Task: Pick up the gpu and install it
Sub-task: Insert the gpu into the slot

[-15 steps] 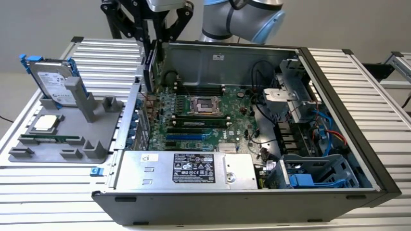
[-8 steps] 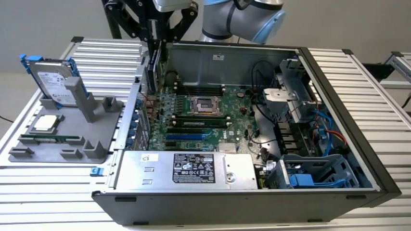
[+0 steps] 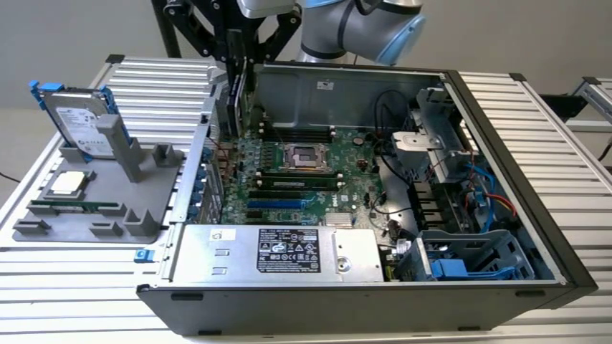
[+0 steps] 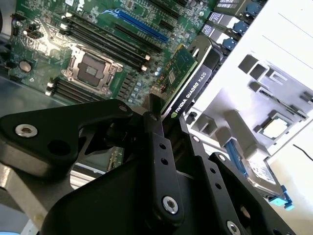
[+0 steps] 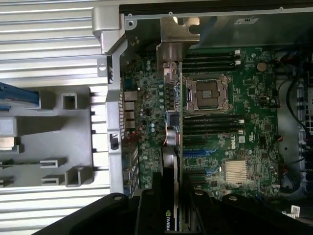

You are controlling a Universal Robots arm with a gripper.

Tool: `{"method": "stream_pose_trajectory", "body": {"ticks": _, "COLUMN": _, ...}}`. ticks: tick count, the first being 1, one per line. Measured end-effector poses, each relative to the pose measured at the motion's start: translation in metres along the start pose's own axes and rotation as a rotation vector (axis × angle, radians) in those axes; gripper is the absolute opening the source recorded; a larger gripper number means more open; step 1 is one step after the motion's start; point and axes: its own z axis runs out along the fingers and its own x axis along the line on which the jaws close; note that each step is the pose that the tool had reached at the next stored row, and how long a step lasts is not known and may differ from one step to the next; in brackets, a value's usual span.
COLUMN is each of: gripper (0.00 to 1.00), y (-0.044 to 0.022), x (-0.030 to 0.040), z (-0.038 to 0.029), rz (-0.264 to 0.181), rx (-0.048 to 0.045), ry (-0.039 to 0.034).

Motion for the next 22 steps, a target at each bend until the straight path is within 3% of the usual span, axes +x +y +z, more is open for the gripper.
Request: {"method": "stream_pose_trajectory", "body": {"ticks": 22, "gripper": 0.0, "y": 0.0013, "x": -0.0179, "z": 0.0004, "rz": 0.0, "rx": -0.0001, "ry": 0.0}}
